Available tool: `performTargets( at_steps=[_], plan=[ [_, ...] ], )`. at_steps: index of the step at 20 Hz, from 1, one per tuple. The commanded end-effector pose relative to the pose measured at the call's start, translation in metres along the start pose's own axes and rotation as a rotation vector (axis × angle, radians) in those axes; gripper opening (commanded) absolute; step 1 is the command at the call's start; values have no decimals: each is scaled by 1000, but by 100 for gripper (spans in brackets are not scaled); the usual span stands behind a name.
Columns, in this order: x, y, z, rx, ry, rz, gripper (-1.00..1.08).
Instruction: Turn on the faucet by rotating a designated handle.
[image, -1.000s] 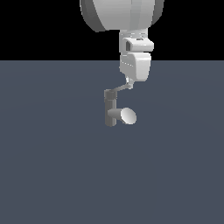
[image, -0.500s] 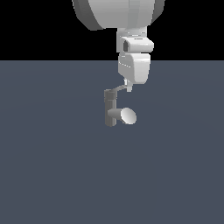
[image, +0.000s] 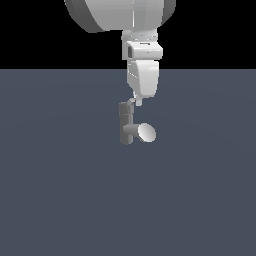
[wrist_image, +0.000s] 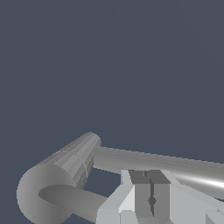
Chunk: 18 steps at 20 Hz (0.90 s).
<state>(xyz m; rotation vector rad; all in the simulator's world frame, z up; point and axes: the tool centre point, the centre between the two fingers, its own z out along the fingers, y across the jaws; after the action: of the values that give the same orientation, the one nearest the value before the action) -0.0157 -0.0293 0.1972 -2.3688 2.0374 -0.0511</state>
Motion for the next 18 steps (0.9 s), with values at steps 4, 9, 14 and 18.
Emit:
performTargets(
  at_steps=[4,9,14,18],
  plan=[
    [-52,12,14,-34,-14,-33,-100],
    [-35,-3,3,-6,-4,4,-100],
    [-60,-14,7,-16,-7,-9,-100],
    [-80,-23,10,-23,-10,-19,-100]
  ],
)
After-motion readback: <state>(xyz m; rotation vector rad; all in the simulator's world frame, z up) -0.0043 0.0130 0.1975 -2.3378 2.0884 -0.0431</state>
